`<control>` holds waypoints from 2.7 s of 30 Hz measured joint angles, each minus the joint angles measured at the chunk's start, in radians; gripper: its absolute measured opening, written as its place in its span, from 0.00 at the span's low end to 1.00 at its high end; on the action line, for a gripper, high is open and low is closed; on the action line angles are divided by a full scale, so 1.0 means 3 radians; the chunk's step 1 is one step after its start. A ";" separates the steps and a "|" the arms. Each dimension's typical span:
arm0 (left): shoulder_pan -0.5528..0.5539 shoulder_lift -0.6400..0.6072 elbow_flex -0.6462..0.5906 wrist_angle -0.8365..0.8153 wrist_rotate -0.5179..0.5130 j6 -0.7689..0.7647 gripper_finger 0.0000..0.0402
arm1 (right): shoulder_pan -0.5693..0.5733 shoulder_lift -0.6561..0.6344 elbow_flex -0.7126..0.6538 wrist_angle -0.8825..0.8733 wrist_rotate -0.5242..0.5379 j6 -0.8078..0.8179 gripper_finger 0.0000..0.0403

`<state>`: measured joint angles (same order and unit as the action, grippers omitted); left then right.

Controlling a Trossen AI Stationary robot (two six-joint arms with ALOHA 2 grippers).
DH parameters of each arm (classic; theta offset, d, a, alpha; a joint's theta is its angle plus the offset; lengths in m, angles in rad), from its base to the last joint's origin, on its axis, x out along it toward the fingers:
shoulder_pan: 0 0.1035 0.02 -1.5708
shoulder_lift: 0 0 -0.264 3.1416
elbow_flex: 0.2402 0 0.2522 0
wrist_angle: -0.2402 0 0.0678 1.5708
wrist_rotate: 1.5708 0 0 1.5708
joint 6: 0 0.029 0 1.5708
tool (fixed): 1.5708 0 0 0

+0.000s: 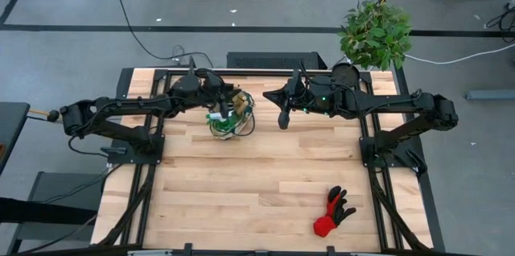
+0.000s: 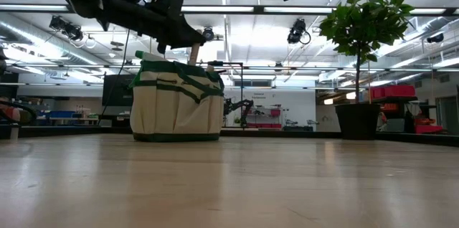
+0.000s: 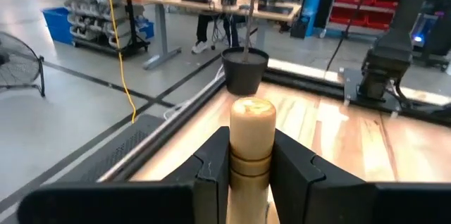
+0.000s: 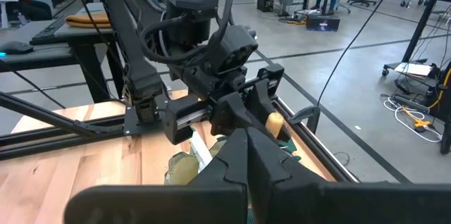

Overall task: Pick & Place Garden tools in Gardening bag
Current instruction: Put the brown hand rake into the gardening bag

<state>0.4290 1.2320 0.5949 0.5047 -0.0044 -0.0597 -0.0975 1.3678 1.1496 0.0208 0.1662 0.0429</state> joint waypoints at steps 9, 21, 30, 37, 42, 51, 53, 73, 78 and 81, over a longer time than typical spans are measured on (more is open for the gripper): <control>-0.0005 0.0000 0.0000 -0.0294 -0.0043 -0.0193 0.32 | 0.0000 0.0000 0.0000 -0.0001 0.0001 -0.0001 0.00; -0.0017 0.0000 0.0001 -0.0215 -0.0095 -0.0200 0.55 | 0.0000 0.0000 0.0000 -0.0001 0.0001 -0.0001 0.00; -0.0164 -0.0004 0.0230 -0.0291 0.0009 -0.0120 0.56 | 0.0000 0.0000 0.0000 -0.0001 0.0001 -0.0001 0.00; -0.0213 -0.0004 0.0563 -0.0707 0.0097 0.0004 0.52 | 0.0000 0.0000 0.0000 -0.0001 0.0001 -0.0001 0.00; -0.0214 -0.0004 0.0756 -0.1051 0.0144 0.0014 0.52 | 0.0001 0.0000 0.0000 -0.0004 0.0002 -0.0001 0.01; -0.0300 -0.0004 0.1142 -0.1440 0.0140 0.0110 0.52 | 0.0000 0.0000 0.0000 -0.0115 0.0002 -0.0002 0.01; -0.0312 -0.0005 0.1188 -0.1439 0.0140 0.0063 0.52 | 0.0000 0.0000 0.0000 -0.0124 0.0002 -0.0019 0.01; -0.0125 0.0285 0.1232 -0.1612 -0.0173 -0.0028 0.52 | 0.0019 0.0000 0.0000 -0.0125 0.0005 -0.0119 0.02; -0.0081 0.0521 0.1232 -0.1605 -0.0198 -0.0026 0.52 | 0.0020 0.0000 0.0000 -0.0125 0.0005 -0.0118 0.02; -0.0048 0.0622 0.1228 -0.1595 -0.0261 -0.0023 0.52 | 0.0020 0.0000 0.0000 -0.0125 0.0005 -0.0118 0.02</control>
<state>0.4145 1.4186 0.9634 0.0263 -0.0827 -0.0666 -0.0914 1.3678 1.1496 -0.0166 0.1677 0.0075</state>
